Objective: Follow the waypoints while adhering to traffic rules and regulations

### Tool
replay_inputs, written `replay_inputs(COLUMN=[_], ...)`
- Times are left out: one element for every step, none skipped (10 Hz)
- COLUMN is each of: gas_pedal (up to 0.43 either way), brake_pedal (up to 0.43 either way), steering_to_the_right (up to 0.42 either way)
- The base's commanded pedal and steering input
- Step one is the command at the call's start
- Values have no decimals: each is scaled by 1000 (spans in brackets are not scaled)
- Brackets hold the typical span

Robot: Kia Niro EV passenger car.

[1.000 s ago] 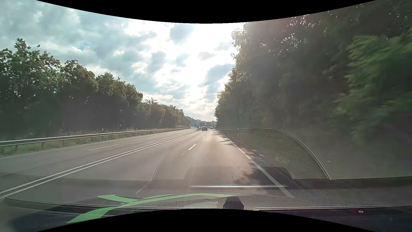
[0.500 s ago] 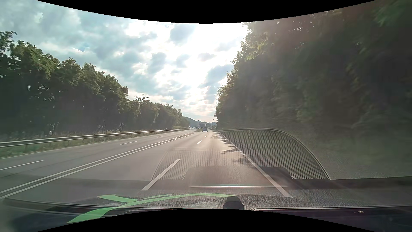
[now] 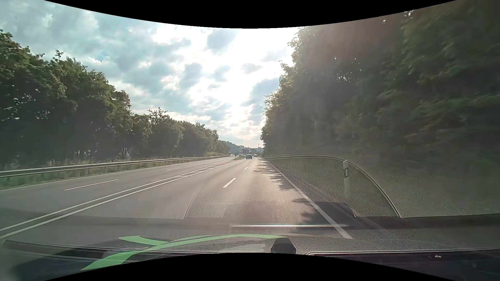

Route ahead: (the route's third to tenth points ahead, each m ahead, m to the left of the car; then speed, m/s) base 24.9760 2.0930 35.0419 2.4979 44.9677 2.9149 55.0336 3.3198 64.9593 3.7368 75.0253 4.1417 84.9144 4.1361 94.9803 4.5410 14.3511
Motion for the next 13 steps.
replay_inputs(gas_pedal=[150,150,138,67,67,87,118,130,138,138,138,150,150], brake_pedal=[0,0,0,0,0,0,0,0,0,0,0,0,0], steering_to_the_right=[-2,-2,-1,-2,-2,-1,-2,-2,-2,-2,-2,-2,-2])
